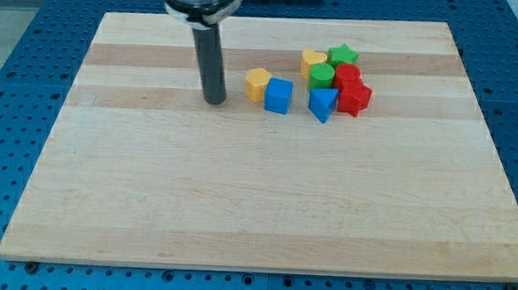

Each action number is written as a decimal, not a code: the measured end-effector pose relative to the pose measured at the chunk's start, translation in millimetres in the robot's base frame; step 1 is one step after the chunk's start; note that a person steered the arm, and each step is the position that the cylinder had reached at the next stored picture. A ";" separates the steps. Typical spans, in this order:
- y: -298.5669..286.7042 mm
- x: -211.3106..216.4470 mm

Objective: Move the yellow hexagon to the group of blocks

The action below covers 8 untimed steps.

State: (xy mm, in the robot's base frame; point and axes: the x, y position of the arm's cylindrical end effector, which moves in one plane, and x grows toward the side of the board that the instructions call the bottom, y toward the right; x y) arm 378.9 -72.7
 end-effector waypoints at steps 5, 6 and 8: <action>7.1 -24.4; 12.2 -36.5; 67.0 -36.6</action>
